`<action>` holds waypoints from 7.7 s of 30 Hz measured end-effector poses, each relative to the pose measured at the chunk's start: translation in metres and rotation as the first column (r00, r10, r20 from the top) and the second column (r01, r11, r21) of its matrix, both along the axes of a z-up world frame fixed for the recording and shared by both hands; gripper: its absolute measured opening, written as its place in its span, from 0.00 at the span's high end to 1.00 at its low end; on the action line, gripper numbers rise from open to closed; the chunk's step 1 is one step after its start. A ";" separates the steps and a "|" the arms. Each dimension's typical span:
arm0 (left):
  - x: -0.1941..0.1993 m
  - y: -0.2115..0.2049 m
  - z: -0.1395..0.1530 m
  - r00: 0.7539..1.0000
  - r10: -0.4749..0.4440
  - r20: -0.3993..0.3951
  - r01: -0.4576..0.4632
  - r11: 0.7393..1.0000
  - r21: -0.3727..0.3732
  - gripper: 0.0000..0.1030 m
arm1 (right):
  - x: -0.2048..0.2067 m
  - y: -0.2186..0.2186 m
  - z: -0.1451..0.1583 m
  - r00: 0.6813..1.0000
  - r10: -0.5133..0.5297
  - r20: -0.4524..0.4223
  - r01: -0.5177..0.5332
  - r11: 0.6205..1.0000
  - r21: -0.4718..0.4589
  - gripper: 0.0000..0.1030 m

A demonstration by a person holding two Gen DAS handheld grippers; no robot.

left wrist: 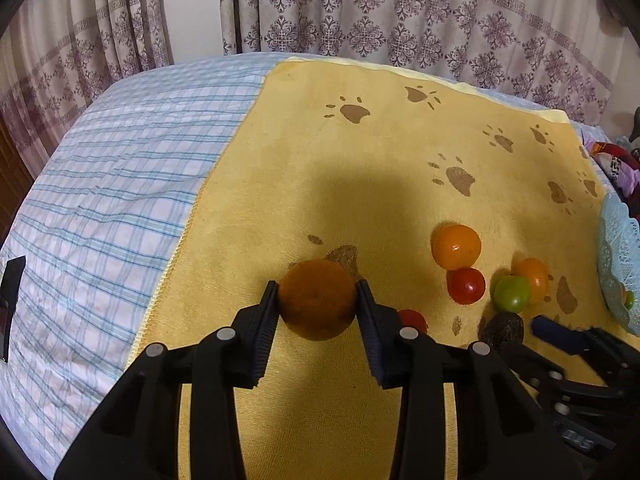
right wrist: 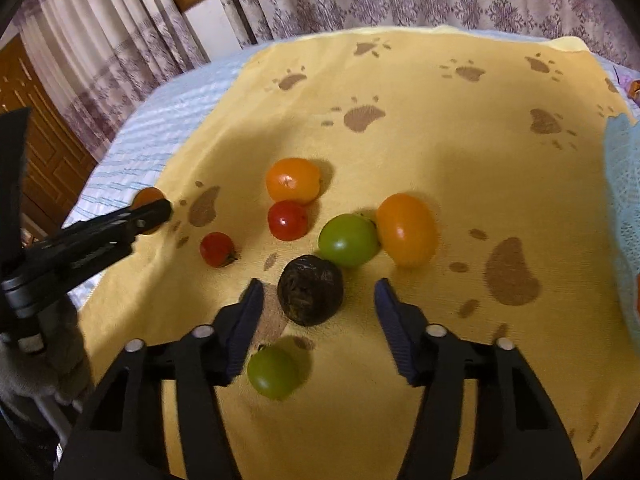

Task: Organize fruits
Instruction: 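Grasp the dark passion fruit with the right tool while the left holds the orange, then carry both fruits over the basket and open both tools to release them, then return to the towel and grasp an orange with each tool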

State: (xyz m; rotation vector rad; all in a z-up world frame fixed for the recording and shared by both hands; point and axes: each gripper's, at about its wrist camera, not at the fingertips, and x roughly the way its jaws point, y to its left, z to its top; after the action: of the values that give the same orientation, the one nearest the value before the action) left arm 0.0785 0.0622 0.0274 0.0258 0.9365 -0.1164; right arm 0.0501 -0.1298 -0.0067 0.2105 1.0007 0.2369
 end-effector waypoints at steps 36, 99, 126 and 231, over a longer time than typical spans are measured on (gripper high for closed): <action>-0.019 -0.023 0.025 0.997 -0.048 0.057 0.051 0.998 -0.040 0.62 | -0.027 -0.046 0.057 0.989 -0.074 0.125 0.075 0.997 0.000 0.62; -0.061 -0.313 0.031 0.851 -0.518 0.081 0.524 0.846 -0.093 0.57 | -0.103 -0.298 0.063 0.791 -0.597 0.135 0.601 0.799 0.014 0.33; -0.048 -0.232 0.085 0.917 -0.352 0.188 0.379 0.915 -0.140 0.20 | -0.119 -0.284 0.089 0.734 -0.608 0.303 0.646 0.763 -0.035 0.33; 0.054 -0.058 0.008 0.998 -0.043 0.035 0.049 0.982 -0.180 0.59 | 0.054 -0.060 -0.008 0.953 -0.284 -0.105 0.294 0.950 0.105 0.50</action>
State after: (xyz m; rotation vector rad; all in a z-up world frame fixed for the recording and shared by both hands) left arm 0.1320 0.0038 0.0358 -0.1189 0.8920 -0.2431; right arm 0.1038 -0.1895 -0.0149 0.4772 1.0303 0.0187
